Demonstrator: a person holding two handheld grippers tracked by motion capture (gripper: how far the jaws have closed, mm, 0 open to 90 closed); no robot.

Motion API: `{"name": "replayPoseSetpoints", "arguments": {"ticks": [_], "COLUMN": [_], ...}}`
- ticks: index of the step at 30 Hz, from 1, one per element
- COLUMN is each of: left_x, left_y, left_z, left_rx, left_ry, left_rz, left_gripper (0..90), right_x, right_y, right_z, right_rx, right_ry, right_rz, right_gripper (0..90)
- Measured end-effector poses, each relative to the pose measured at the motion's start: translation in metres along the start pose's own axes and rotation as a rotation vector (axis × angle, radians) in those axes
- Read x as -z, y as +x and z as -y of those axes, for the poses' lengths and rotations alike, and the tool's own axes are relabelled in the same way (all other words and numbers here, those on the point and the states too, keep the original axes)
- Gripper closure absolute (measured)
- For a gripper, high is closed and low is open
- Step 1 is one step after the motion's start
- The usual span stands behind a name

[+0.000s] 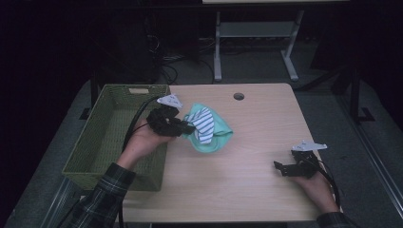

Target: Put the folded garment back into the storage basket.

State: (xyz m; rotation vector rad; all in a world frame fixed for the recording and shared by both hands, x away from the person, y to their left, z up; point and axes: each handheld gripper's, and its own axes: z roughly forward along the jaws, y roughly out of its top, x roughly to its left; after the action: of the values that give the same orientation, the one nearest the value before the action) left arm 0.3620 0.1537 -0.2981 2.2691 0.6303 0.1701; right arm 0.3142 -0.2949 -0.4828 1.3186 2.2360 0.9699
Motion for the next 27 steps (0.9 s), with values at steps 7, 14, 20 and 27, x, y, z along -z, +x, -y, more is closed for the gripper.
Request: {"name": "replayPoseSetpoints", "arguments": {"ticks": [7, 14, 20, 27], "left_x": [0.023, 0.047, 0.069, 0.087], "left_y": [0.013, 0.026, 0.036, 0.048], "left_z": [0.008, 0.02, 0.031, 0.046], "left_rx": [0.038, 0.069, 0.1, 0.146], "left_ry": [-0.026, -0.039, -0.058, -0.067], "left_rz": [-0.051, -0.112, -0.164, -0.225], "left_gripper": [76.7, 76.7, 76.7, 76.7], "right_x": [0.0, 0.0, 0.0, 0.0], "right_y": [0.0, 0.0, 0.0, 0.0], "right_z": [0.0, 0.0, 0.0, 0.0], "right_rx": [0.0, -0.001, -0.001, -0.001], "right_ry": [0.0, 0.0, 0.0, 0.0], "right_rz": [0.0, 0.0, 0.0, 0.0], "right_gripper": [10.3, 10.3, 10.3, 10.3]}}
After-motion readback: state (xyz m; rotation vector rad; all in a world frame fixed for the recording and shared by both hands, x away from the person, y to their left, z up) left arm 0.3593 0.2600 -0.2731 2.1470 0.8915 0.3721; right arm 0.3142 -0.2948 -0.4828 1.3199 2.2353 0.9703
